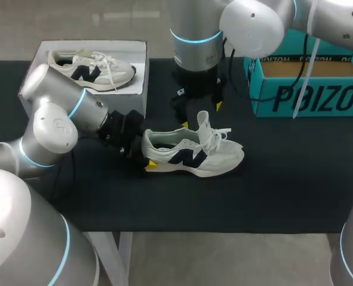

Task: Take the shoe out of the shoebox, open the shoe tongue, remove and reinsert the insole, then place the shoe into the shoebox

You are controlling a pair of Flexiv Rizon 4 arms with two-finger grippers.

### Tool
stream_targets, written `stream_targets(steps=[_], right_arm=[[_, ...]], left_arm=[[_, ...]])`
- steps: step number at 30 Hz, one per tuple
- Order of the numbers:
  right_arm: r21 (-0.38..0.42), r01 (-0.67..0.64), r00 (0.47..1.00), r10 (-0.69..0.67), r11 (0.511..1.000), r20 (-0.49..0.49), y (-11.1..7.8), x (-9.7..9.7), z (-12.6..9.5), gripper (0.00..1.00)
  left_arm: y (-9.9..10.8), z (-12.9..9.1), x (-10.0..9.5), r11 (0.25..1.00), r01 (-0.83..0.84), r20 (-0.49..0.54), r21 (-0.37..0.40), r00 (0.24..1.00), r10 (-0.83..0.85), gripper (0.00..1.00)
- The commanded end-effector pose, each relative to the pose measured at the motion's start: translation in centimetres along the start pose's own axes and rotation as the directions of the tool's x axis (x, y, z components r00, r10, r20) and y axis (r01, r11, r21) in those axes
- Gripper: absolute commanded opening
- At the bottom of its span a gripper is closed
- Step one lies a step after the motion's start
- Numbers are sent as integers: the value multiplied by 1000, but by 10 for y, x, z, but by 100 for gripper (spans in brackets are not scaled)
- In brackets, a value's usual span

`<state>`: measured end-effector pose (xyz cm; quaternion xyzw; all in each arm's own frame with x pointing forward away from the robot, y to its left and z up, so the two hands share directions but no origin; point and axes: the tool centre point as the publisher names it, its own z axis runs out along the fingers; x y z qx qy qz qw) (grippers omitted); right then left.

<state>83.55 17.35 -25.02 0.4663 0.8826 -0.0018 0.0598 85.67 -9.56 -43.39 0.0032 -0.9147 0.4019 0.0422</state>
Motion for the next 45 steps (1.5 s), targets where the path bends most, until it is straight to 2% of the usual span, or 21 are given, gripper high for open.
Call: stream_targets(steps=[1, 2, 4, 6, 9, 11, 12, 23, 30, 38, 45], right_arm=[[2, 241, 970, -241, 971, 43, 12, 11, 3, 100], [10, 327, 943, -327, 945, 58, 20, 17, 5, 100], [-32, 430, 902, -428, 902, 52, 27, 24, 8, 100], [-42, 541, 840, -538, 840, 63, 34, 29, 11, 2], [-5, 665, 746, -665, 746, 42, 41, 37, 16, 0], [24, 672, 739, -672, 741, 44, 41, 39, 19, 0], [8, 698, 716, -698, 716, 15, 40, 39, 21, 0], [8, 698, 716, -698, 716, 15, 40, 39, 21, 0], [22, 636, 771, -637, 771, 16, 48, 33, 58, 0], [-19, 669, 743, -670, 743, -21, 51, 34, 92, 0], [-5, 698, 716, -698, 716, -5, 45, 29, 106, 0]], left_arm=[[2, 1, -1, 1000, -1, 0, 1, 1000, 1, 0], [2, 1, -1, 1000, -1, 0, 1, 1000, 1, 0], [2, 1, -1, 1000, -1, 0, 1, 1000, 1, 0], [2, 1, -1, 1000, -1, 0, 1, 1000, 1, 0], [2, 1, -1, 1000, -1, 0, 1, 1000, 1, 0], [2, 1, -1, 1000, -1, 0, 1, 1000, 1, 0], [2, 1, -1, 1000, -1, 0, 1, 1000, 1, 0], [2, 1, -1, 1000, -1, 0, 1, 1000, 1, 0], [2, 1, -1, 1000, -1, 0, 1, 1000, 1, 0], [2, 1, -1, 1000, -1, 0, 1, 1000, 1, 0], [2, 1, -1, 1000, -1, 0, 1, 1000, 1, 0]])
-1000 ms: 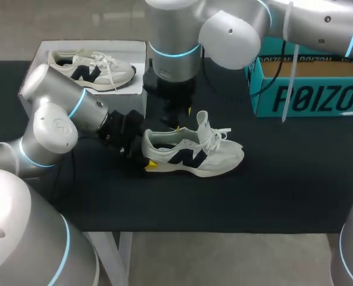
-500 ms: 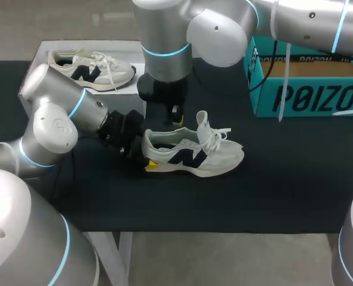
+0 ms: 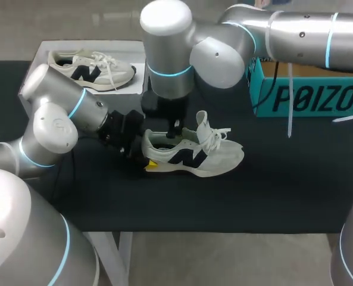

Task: Take the shoe out of the shoebox, open the shoe tongue, remove and reinsert the insole, then place the shoe into the shoebox

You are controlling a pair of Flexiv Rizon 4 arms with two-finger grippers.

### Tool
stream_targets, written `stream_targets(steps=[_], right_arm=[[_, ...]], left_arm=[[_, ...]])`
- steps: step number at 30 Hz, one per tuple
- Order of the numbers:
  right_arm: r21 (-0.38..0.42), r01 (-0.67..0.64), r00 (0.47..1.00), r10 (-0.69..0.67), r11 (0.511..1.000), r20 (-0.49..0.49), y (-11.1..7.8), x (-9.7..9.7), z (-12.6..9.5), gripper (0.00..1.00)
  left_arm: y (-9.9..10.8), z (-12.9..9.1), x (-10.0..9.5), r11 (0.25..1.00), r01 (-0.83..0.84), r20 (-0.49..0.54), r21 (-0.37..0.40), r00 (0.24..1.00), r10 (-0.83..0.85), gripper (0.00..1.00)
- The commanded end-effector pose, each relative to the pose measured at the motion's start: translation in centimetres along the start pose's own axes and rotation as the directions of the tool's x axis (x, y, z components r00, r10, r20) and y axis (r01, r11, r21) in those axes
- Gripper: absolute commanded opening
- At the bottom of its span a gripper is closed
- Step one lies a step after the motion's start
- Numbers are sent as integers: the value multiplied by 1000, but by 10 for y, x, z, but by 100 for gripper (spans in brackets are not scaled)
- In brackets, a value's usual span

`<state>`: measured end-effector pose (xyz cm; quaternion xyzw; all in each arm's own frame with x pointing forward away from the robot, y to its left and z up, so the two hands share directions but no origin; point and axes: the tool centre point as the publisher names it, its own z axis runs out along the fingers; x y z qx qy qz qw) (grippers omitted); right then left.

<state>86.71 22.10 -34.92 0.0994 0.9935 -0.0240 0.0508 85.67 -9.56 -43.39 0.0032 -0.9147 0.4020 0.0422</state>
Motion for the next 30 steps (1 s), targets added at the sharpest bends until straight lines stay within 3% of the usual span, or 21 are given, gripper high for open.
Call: stream_targets(steps=[1, 8, 18, 30], right_arm=[[-6, -4, 1000, 4, 1000, 2, -6, -3, 9, 0], [1, 12, 1000, -12, 1000, -1, -11, -17, 16, 0], [-2, 33, 998, -33, 999, -63, -10, 3, 37, 0], [16, 18, 997, -17, 1000, -78, -14, -19, 60, 0]], left_arm=[[1, 1, -1, 1000, -1, 0, 1, 1000, 1, 0], [1, 1, -1, 1000, -1, 0, 1, 1000, 1, 0], [1, 1, -1, 1000, -1, 0, 1, 1000, 1, 0], [1, 1, -1, 1000, -1, 0, 1, 1000, 1, 0]])
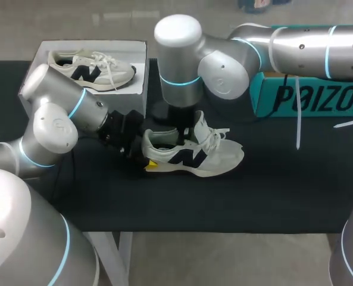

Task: Take the shoe out of the shoebox, open the shoe tongue, remove and reinsert the insole, then place the shoe into the shoebox

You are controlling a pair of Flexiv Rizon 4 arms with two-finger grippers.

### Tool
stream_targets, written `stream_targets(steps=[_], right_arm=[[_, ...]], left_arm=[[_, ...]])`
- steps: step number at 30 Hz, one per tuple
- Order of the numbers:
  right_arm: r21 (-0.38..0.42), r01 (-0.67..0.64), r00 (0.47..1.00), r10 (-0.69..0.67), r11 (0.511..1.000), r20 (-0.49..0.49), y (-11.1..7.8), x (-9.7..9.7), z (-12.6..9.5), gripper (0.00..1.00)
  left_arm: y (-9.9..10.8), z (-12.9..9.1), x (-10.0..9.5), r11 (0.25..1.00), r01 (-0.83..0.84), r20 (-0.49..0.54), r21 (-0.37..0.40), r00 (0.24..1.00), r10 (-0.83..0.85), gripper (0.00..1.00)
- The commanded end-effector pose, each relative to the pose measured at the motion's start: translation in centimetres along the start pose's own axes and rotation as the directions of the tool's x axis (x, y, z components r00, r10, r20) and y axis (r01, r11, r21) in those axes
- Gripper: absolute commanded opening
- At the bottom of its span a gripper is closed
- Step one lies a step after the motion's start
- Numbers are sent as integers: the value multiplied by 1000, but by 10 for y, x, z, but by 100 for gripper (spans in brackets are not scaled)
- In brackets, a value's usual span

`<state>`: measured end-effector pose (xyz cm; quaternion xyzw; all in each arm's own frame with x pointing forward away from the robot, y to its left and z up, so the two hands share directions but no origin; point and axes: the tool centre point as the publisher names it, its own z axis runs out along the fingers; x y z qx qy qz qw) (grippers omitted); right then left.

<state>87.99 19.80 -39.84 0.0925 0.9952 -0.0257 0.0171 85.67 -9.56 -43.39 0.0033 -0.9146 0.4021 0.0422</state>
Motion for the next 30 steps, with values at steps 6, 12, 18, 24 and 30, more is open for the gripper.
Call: stream_targets(steps=[6, 12, 18, 24, 30], right_arm=[[6, -5, 1000, 5, 1000, -19, 3, -11, 16, 0], [19, 3, 999, -3, 1000, -45, 2, -8, 26, 18], [22, -2, 998, 4, 1000, -70, -2, -2, 37, 33], [26, 4, 994, -1, 1000, -107, -2, 9, 45, 34], [18, 19, 989, -17, 1000, -149, -3, 23, 47, 38]], left_arm=[[2, 1, -1, 1000, -1, 0, 1, 1000, 1, 0], [2, 1, -1, 1000, -1, 0, 1, 1000, 1, 0], [2, 1, -1, 1000, -1, 0, 1, 1000, 1, 0], [2, 1, -1, 1000, -1, 0, 1, 1000, 1, 0], [2, 1, -1, 1000, -1, 0, 1, 1000, 1, 0]])
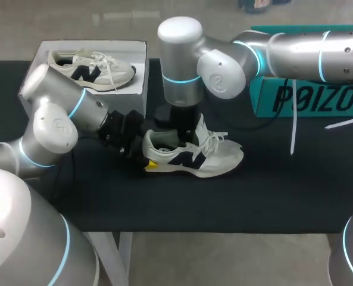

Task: Take the shoe out of the shoebox, open the shoe tongue, remove and reinsert the insole, then place the shoe into the shoebox

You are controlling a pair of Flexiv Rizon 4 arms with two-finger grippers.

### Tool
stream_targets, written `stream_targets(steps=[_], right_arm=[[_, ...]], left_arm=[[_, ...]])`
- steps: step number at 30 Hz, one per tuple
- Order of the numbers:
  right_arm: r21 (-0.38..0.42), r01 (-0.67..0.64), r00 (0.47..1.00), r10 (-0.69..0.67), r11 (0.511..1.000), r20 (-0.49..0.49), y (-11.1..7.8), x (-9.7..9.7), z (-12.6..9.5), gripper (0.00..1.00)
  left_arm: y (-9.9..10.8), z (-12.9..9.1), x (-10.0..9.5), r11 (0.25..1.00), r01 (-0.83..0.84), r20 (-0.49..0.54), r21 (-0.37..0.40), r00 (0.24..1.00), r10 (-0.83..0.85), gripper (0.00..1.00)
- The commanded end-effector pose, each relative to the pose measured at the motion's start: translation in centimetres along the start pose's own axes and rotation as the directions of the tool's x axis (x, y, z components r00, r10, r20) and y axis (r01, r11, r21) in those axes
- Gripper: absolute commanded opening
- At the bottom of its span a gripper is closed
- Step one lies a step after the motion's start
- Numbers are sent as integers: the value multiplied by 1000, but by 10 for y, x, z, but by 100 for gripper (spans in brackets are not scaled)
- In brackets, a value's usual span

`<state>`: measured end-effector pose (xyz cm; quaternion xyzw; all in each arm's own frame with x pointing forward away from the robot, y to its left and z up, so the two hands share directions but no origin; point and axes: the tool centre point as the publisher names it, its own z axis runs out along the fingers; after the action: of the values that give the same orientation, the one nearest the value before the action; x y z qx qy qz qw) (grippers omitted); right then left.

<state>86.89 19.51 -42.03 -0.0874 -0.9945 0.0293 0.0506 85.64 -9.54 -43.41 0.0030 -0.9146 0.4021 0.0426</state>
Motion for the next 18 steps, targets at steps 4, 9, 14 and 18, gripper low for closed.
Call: stream_targets(steps=[4, 9, 14, 18], right_arm=[[6, 10, 999, -10, 1000, -37, 0, 16, 34, 39], [1, 12, 995, -12, 1000, -97, 3, 24, 46, 42], [18, -25, 991, 27, 1000, -129, 2, 28, 50, 36], [32, -77, 990, 81, 996, -120, -1, 28, 54, 0]], left_arm=[[1, 1, -1, 1000, 0, 1, 1, 1000, 0, 0], [1, 1, -1, 1000, 0, 1, 1, 1000, 0, 0], [1, 1, -1, 1000, 0, 1, 1, 1000, 0, 0], [1, 1, -1, 1000, 0, 1, 1, 1000, 0, 0]])
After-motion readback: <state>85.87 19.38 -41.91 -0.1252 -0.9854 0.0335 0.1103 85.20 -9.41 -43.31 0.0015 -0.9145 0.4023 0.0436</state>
